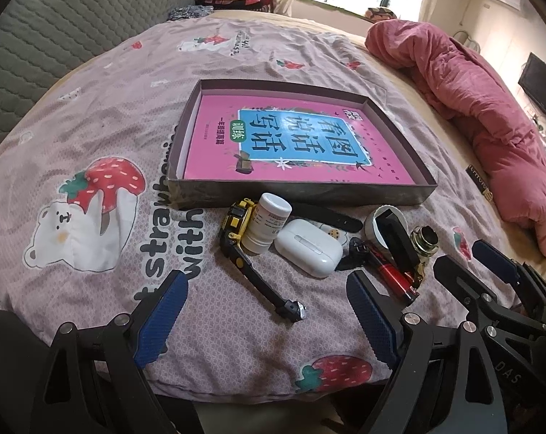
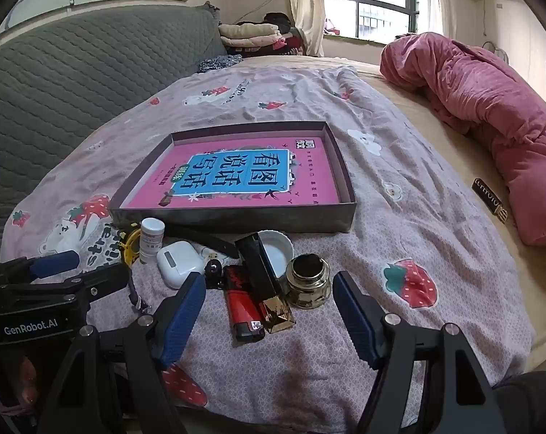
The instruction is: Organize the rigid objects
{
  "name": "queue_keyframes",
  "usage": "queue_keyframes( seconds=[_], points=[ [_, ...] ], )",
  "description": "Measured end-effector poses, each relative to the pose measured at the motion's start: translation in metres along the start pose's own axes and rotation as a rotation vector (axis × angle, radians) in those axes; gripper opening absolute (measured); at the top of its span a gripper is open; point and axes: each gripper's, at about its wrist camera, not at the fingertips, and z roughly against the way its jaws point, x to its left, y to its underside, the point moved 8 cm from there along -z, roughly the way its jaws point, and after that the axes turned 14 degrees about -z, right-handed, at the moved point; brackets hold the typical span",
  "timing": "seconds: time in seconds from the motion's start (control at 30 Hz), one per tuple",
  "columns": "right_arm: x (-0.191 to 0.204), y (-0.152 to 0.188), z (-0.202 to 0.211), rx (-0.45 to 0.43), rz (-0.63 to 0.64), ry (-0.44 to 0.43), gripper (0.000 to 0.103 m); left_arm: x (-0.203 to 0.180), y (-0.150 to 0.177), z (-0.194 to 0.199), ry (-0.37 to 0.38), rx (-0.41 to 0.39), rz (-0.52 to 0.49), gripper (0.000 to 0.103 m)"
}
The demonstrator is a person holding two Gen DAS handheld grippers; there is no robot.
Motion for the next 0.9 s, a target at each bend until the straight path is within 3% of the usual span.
queue_keyframes(
  seconds=[0.9],
  points=[
    [0.0016, -0.0012, 0.0033, -0.007, 0.002, -0.002, 0.072, -0.0009, 0.0011, 0.0003, 0.003, 0.001, -0.005, 0.090]
  ],
)
